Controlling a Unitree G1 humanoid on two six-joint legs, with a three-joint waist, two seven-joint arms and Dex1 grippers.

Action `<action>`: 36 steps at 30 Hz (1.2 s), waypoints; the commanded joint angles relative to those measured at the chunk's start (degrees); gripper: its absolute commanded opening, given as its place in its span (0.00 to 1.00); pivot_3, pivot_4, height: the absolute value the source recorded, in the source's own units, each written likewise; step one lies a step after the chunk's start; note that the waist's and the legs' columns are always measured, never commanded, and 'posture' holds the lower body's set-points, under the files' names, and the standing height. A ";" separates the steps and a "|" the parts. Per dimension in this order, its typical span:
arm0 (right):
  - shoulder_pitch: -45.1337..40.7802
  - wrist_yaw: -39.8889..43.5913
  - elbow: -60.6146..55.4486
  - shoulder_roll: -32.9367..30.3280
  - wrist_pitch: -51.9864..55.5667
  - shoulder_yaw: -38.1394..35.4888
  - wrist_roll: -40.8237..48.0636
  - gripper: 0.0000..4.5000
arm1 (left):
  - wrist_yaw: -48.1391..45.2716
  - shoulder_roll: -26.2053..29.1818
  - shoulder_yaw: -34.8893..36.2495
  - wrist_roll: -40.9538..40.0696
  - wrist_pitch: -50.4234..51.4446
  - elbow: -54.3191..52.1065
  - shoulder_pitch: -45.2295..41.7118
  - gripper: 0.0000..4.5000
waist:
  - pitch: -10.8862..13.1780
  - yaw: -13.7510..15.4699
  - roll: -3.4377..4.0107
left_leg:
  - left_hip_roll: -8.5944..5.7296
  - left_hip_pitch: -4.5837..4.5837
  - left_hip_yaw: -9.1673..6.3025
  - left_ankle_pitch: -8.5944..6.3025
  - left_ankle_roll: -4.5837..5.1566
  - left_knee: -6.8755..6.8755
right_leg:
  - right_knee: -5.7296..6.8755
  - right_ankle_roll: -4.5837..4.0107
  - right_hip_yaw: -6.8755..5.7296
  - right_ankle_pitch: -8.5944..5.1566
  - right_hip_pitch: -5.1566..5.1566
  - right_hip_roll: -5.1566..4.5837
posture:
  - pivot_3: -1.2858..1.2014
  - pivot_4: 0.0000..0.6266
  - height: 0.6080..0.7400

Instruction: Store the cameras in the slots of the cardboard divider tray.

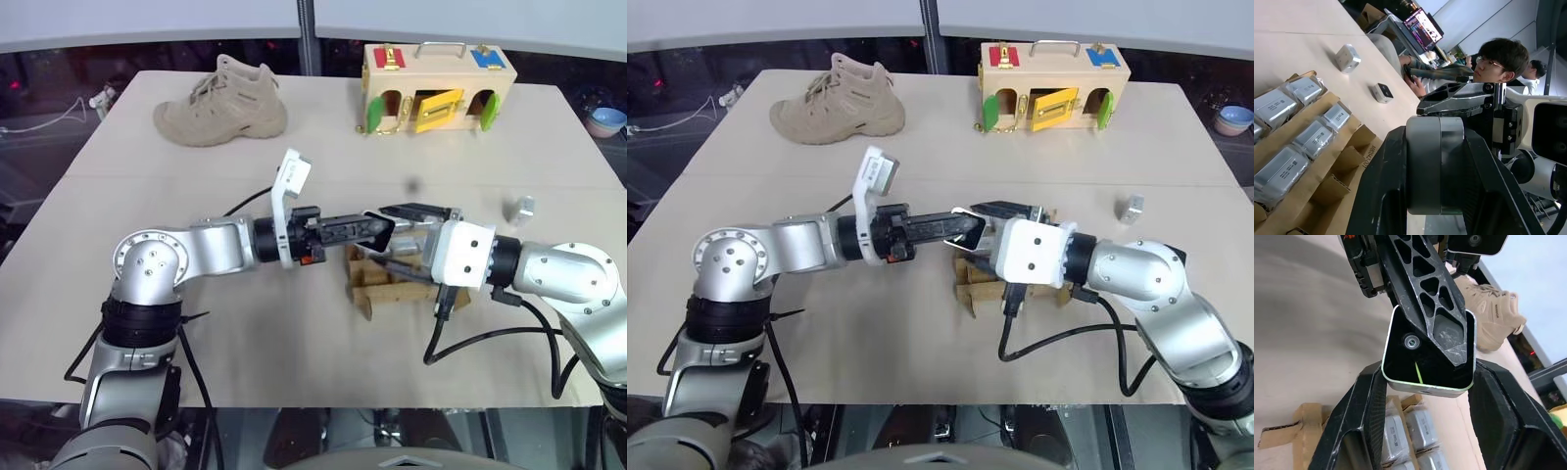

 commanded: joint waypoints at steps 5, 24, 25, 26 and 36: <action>12.78 -0.15 -1.60 2.60 7.49 -19.04 15.33 0.99 | -14.58 1.66 -4.90 21.51 -5.92 -2.53 -2.97 0.17 | 0.00 0.38 0.00 | -0.05 -0.08 -0.09 0.00 0.00 0.05 | -0.04 0.00 -0.15 0.00 0.06 -0.04 | 0.52 0.24 1.00; 41.70 7.36 -7.06 -0.88 1.65 -43.67 26.28 0.99 | -44.74 1.12 -30.94 67.23 -23.85 4.91 -9.78 0.17 | -0.02 0.06 0.06 | -0.06 0.02 -0.05 -0.02 0.04 0.01 | -0.03 0.26 0.05 -0.15 0.07 0.08 | 0.52 0.24 1.00; 42.26 7.35 -7.01 -0.82 1.08 -43.69 25.91 0.99 | -45.46 1.49 -31.36 68.37 -24.06 4.80 -9.81 0.17 | -0.02 0.07 0.06 | -0.06 0.02 -0.05 -0.02 0.04 0.01 | -0.03 0.26 0.05 -0.15 0.07 0.08 | 0.52 0.24 1.00; 42.67 7.27 -6.89 -0.77 0.58 -43.71 25.67 0.99 | -45.70 1.58 -31.49 69.26 -23.78 4.75 -9.92 0.17 | -0.02 0.02 0.07 | -0.06 0.03 -0.05 -0.02 0.04 0.01 | -0.03 0.26 0.05 -0.15 0.08 0.08 | 0.52 0.24 1.00; 43.33 6.29 -4.71 -0.88 -2.04 -42.92 24.53 1.00 | -47.41 -0.16 -32.73 76.68 -23.95 4.84 -12.07 0.28 | -0.02 0.03 0.07 | -0.04 0.04 -0.05 -0.02 0.05 0.08 | 0.03 0.27 0.06 -0.15 0.08 0.11 | 0.52 0.24 1.00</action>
